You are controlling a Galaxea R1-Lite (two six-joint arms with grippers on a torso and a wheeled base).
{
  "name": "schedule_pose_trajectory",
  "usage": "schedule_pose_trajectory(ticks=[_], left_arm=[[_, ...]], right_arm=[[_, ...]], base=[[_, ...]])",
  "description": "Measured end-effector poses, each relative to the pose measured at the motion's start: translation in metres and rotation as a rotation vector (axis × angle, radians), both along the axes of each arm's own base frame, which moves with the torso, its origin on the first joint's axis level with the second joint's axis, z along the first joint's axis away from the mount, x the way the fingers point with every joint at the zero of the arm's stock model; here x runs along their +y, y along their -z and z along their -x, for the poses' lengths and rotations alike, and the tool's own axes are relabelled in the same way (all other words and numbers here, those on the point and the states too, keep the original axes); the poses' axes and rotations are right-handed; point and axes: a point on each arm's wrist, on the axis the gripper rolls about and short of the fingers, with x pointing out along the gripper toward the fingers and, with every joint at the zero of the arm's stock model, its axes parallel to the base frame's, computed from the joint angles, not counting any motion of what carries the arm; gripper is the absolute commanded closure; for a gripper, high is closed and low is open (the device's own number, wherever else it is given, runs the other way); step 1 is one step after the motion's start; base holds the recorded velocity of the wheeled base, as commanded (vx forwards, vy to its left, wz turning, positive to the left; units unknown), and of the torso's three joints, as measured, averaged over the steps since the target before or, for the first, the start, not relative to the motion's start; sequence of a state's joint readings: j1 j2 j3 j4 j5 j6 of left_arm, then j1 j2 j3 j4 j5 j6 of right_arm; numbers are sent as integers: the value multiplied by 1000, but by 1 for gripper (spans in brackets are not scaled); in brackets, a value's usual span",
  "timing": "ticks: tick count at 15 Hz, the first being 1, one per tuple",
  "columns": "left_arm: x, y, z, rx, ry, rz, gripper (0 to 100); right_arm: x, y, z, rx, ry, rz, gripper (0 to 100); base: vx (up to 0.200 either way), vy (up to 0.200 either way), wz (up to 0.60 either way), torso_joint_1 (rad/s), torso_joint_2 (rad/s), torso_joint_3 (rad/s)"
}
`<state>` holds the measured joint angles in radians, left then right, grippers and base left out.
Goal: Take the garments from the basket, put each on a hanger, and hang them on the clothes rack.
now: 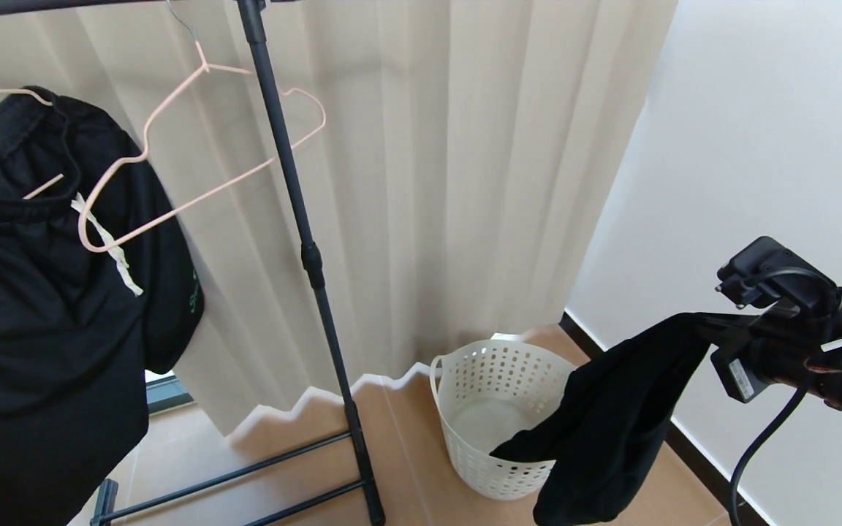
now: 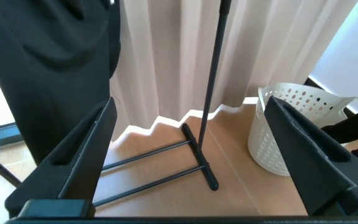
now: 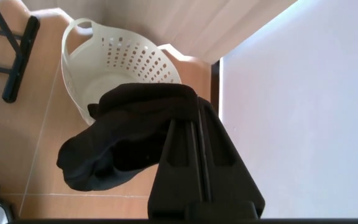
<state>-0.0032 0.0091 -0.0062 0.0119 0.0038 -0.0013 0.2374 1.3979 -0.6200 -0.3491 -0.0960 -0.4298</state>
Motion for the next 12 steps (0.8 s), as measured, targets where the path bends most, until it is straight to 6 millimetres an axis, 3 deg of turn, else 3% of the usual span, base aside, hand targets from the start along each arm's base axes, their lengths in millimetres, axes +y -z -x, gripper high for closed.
schedule_pose_trajectory(ticks=[6,12], left_arm=[[0,0,0,0,-2,0,0],[0,0,0,-1,-3,1,0]], right_arm=[[0,-2,2,-8,0,-2,100],[-1,-2,2,-9,1,-3,100]], base=[[0,0,0,198,-526,-146],[0,0,0,251,-582,-321]])
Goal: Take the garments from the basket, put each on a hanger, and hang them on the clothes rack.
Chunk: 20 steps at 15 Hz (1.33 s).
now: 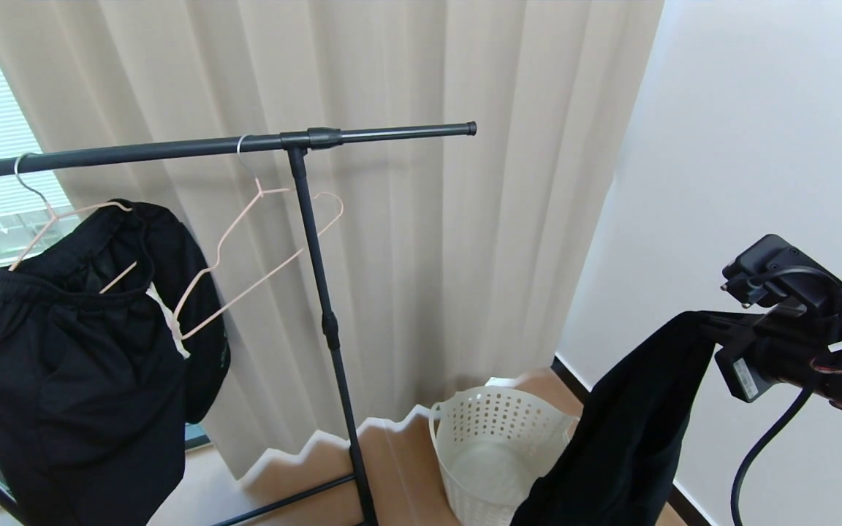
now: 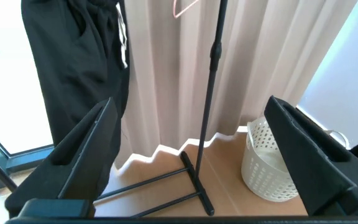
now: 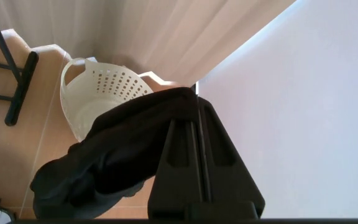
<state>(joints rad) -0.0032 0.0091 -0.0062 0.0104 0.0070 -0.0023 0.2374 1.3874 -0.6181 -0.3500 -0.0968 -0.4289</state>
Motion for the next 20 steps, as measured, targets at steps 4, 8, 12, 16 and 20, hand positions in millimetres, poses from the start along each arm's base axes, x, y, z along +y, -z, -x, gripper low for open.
schedule_pose_trajectory(ticks=[4,8,12,16,20], left_arm=[[0,0,0,0,0,0,0],[0,1,0,2,0,-3,0],[0,1,0,2,0,-3,0],[0,0,0,0,4,-4,0],[0,0,0,1,4,-3,0]], right_arm=[[0,-2,1,-6,0,-2,100],[-1,-3,5,-15,-1,-4,100],[-1,-1,7,-10,-3,-1,100],[-1,-4,8,-46,-4,-10,100],[-2,-1,8,-70,-4,-14,100]], base=[[0,0,0,214,-486,-272],[0,0,0,176,-381,-214],[0,0,0,164,-350,-189],[0,0,300,18,-33,-19],[0,0,600,8,-4,0]])
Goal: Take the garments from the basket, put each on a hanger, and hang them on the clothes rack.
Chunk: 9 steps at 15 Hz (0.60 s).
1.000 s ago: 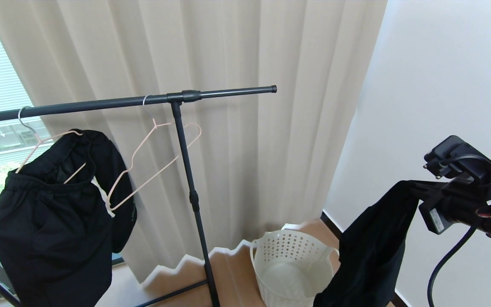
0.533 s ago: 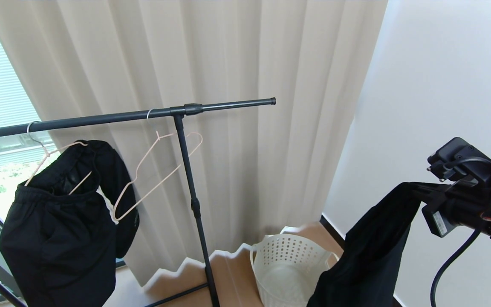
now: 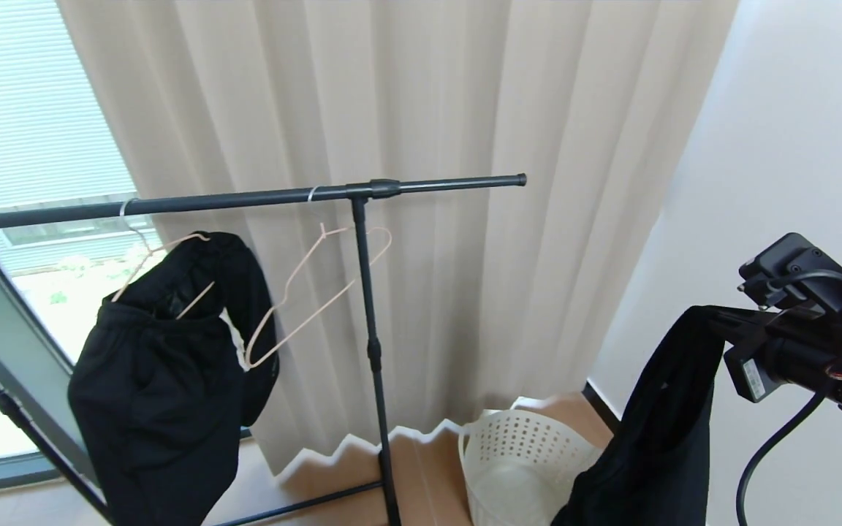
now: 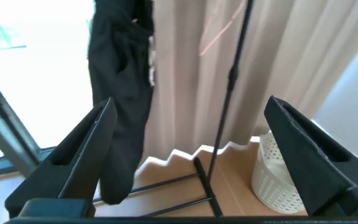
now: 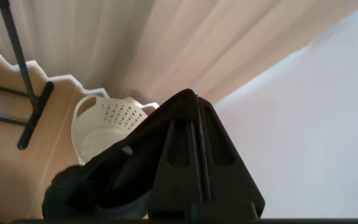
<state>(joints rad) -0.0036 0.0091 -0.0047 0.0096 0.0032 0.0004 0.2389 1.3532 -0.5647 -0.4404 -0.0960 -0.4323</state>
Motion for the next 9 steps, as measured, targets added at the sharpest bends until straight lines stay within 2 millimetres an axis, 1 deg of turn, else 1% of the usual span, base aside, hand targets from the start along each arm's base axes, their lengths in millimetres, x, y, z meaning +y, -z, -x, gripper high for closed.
schedule_pose_trajectory(ticks=[1,5,9], left_arm=[[0,0,0,0,0,0,0],[0,0,0,0,1,0,0],[0,-1,0,0,3,0,0]], right_arm=[[0,0,0,0,0,0,100],[0,2,1,7,-3,3,100],[0,2,0,6,-2,3,100]], base=[[0,0,600,12,2,2],[0,0,0,0,0,0],[0,200,0,0,-2,1]])
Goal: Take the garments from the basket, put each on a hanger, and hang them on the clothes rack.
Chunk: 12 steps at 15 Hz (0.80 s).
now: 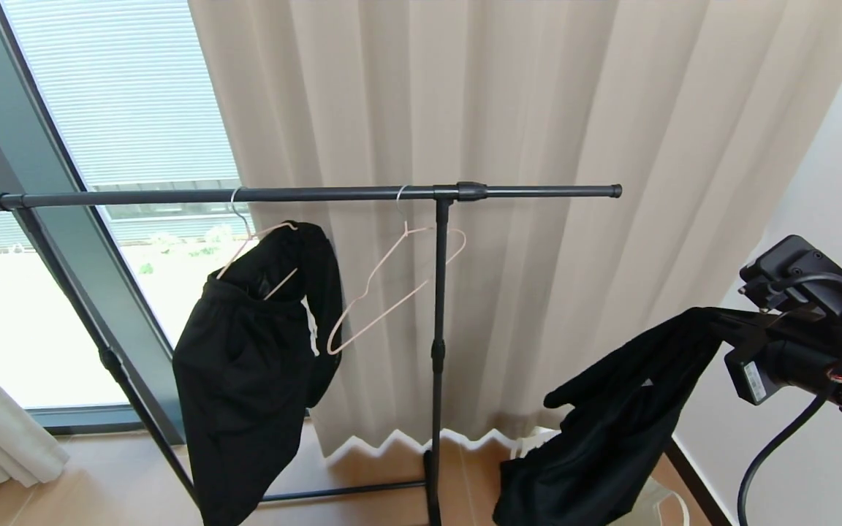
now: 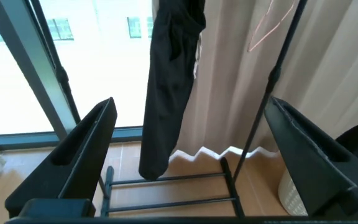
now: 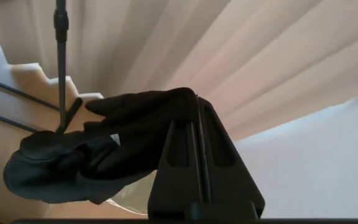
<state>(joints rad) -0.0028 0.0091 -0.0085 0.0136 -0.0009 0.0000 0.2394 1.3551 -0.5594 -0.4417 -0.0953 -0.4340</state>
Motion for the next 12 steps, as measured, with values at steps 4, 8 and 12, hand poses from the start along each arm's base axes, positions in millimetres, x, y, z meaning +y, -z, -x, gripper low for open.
schedule_pose_trajectory(ticks=[4,8,12], left_arm=[[0,0,0,1,0,0,0],[0,0,0,0,-4,0,0],[0,1,-1,16,-15,-61,0]], right_arm=[[0,0,0,-1,0,-1,100],[0,0,0,-2,-1,-1,100],[4,4,4,-52,-32,4,100]], base=[[0,200,0,4,1,1],[0,0,0,0,0,0],[0,0,0,0,0,0]])
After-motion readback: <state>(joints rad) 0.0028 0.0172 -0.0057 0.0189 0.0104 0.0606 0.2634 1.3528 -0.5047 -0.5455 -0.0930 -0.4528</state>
